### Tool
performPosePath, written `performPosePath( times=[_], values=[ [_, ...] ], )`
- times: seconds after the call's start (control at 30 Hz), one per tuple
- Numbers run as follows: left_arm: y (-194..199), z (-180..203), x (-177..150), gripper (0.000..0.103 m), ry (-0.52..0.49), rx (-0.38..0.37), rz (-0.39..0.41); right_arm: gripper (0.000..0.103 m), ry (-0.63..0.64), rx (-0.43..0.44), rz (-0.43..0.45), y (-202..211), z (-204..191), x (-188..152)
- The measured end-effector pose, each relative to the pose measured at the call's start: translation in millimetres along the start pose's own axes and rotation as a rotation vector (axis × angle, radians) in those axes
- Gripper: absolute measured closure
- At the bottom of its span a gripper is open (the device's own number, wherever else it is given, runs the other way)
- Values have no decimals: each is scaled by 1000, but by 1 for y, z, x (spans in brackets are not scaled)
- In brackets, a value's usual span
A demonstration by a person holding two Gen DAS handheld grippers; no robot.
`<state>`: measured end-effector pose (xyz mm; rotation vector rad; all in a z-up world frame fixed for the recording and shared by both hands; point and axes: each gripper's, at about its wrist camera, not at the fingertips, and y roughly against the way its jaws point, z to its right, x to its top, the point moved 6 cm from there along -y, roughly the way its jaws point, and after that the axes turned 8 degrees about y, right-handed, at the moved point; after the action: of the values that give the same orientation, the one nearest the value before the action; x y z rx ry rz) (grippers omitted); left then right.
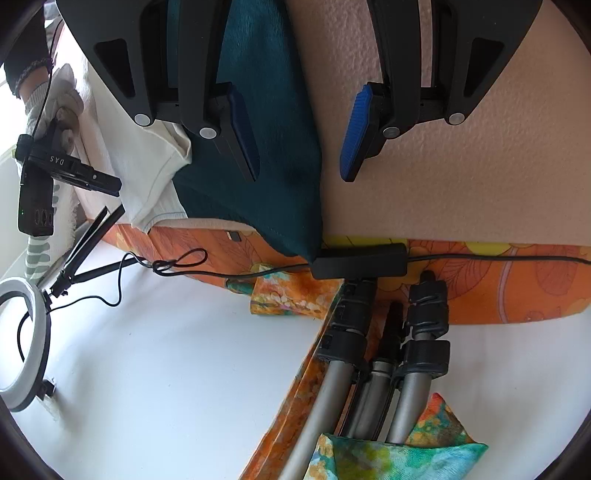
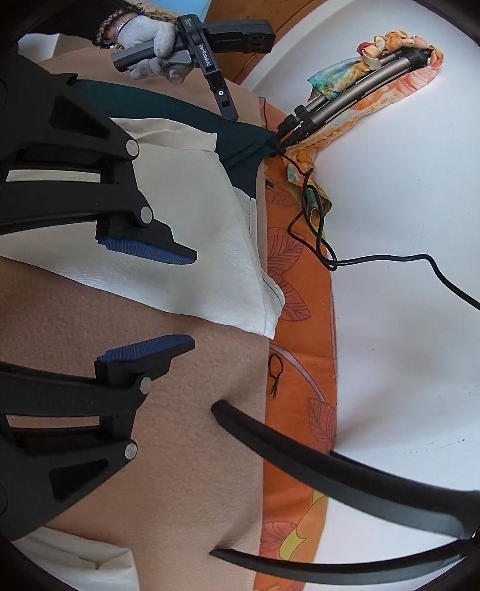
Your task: Fold small clothes
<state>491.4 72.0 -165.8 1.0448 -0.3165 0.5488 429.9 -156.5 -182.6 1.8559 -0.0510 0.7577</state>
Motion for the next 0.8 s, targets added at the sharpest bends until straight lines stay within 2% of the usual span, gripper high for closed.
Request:
performPosePath(
  times=[0.13, 0.4, 0.43, 0.5, 0.53, 0.63, 0.8],
  values=[
    [-11, 0, 15, 59, 10, -5, 16, 61, 41, -33, -3, -14, 2, 13],
    [-20, 5, 25, 61, 1, -13, 35, 63, 31, -22, 13, -32, 8, 38],
    [-20, 6, 26, 63, -1, -8, 37, 66, 39, -26, 14, -34, 6, 39],
    [-22, 4, 29, 78, 5, -1, 35, 83, 48, -23, 9, -39, 1, 41],
    [-22, 2, 29, 89, 11, 0, 30, 86, 49, -21, 9, -40, 0, 41],
    [-22, 3, 30, 98, 18, -19, 43, 94, 64, -27, 14, -39, -4, 41],
    [-2, 6, 30, 100, -1, -52, 90, 96, 65, -16, 48, -26, -11, 46]
  ],
)
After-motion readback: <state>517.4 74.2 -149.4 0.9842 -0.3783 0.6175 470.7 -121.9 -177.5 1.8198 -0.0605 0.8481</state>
